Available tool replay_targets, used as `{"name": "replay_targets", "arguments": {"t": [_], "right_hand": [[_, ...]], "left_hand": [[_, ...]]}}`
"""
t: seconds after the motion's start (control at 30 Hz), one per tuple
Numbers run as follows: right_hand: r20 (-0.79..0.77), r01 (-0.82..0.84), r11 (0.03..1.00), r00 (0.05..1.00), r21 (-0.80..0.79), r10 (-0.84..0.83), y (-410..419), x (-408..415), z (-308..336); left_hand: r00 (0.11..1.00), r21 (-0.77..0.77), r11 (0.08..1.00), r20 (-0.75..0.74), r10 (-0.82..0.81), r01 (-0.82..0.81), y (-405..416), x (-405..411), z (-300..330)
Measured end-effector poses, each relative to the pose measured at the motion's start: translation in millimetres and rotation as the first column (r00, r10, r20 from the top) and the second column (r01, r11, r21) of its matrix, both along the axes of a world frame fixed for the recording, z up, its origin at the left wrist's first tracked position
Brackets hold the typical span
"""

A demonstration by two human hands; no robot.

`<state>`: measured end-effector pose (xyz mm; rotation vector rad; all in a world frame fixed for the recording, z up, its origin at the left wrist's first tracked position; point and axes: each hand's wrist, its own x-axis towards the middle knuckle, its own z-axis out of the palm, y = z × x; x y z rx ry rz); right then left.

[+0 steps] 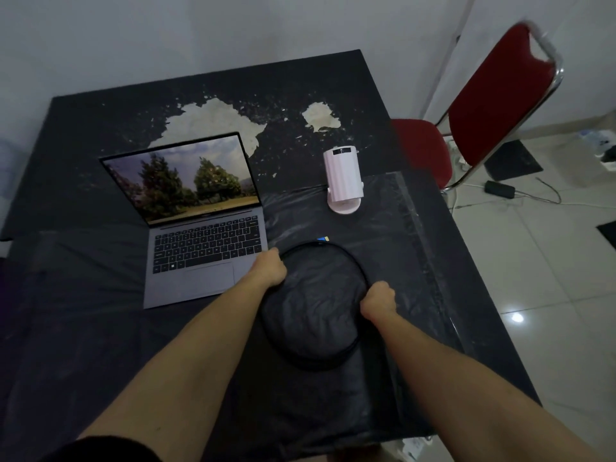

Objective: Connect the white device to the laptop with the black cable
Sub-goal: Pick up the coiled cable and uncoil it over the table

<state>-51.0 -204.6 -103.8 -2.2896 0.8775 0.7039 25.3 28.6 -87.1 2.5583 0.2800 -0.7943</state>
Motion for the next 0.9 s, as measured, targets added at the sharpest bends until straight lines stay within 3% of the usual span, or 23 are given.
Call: {"name": "replay_targets", "arguments": {"t": [0.13,0.3,0.43,0.6,0.7,0.8,0.9], "right_hand": [[0.01,-0.063,0.998,0.998,-0.008,0.063,-2,5,6],[-0.043,0.113,0.993,0.993,0.024,-0.112,-5,6,10],[-0.064,0.215,0.976,0.975,0.036,-0.213,4,-5,3],[-0.057,0.132,0.991,0.989,-0.022,-0.133,10,-9,1],[-0.072,0.259,0.966,0.964,0.016,-0.257,13,-9,0],[0.065,0.346,0.932,0.933,0.107,-0.353,11,-6,6],[0.281,0.347,0.924,0.882,0.161,-0.379,4,9,28]], "left_hand": [[0.952,-0.329,0.895,-0.151,0.266,-0.303,4,2,12],[0.824,-0.466,0.679,-0.335,0.458,-0.567,3,3,33],[0.751,-0.452,0.603,-0.46,0.474,-0.658,4,-1,39],[0.616,-0.425,0.455,-0.636,0.465,-0.783,14,-4,34],[0.515,-0.374,0.366,-0.727,0.454,-0.852,16,-8,29],[0.462,-0.367,0.284,-0.751,0.471,-0.886,14,-10,29],[0.443,-0.433,0.138,-0.758,0.479,-0.891,10,-6,43]]}}
